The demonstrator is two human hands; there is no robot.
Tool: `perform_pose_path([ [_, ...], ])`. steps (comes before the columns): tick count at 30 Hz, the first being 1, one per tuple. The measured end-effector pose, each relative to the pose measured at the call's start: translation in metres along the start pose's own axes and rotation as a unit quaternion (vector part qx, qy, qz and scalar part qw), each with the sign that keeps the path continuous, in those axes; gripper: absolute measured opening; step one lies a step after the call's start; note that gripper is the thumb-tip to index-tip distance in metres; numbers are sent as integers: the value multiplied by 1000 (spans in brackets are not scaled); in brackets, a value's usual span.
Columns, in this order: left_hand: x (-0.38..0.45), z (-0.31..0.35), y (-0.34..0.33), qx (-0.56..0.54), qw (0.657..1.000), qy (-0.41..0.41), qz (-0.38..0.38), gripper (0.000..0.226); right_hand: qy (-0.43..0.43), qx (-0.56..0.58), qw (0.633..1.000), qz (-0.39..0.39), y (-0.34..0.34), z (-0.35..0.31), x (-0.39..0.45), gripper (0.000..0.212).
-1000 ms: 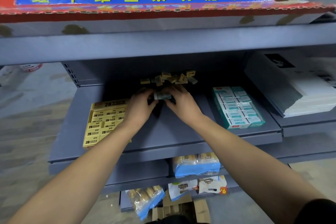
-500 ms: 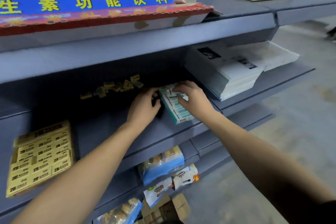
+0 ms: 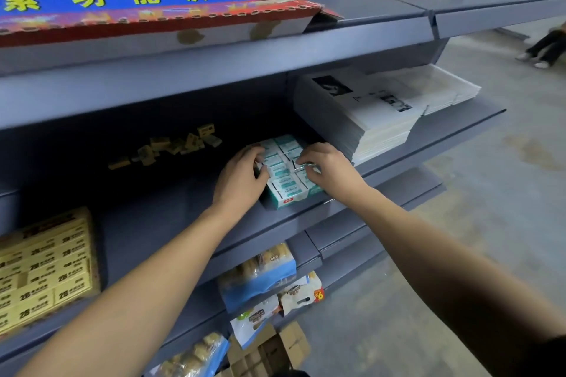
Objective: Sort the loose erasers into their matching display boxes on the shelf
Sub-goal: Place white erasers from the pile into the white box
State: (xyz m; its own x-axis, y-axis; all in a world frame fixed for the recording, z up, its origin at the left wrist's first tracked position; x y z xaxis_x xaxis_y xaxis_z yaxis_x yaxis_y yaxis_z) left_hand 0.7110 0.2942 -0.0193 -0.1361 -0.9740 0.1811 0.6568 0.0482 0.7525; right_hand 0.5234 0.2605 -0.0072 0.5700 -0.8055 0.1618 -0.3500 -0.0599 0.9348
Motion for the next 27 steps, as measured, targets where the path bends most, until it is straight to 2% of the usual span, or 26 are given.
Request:
perform_pose_path([
  [5,-9,-8,7,1,1000,11,9,32,5,7,1000,2,-7,-4,10,29],
  [11,-14,-13,12,10,1000,25,14,34,-27,7,1000,7,-12,-7,15,19],
  [15,-23,-25,28,32,998,54,24,35,-17,50,998,13,-19,-40,37,28],
  [21,-62,-66,74,83,985,140,52,36,75,80,993,-35,-57,-125,81,33],
  [27,-105,-102,121,129,965,208,88,30,149,61,983,-92,-97,-190,113,33],
])
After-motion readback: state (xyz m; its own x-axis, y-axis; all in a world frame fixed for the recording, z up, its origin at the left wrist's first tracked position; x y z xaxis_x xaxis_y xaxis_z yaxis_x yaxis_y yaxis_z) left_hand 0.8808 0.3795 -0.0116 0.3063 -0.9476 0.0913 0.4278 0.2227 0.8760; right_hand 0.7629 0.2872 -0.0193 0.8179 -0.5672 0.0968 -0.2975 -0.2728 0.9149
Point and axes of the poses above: each hand's wrist, its own x-axis towards the middle knuckle, its own y-axis out of the back of the hand, z = x × y, the point moved 5 cm from there along x, towards the middle knuckle, and after that the axes turned 14 degrees about -z, right-handed, at the moved point
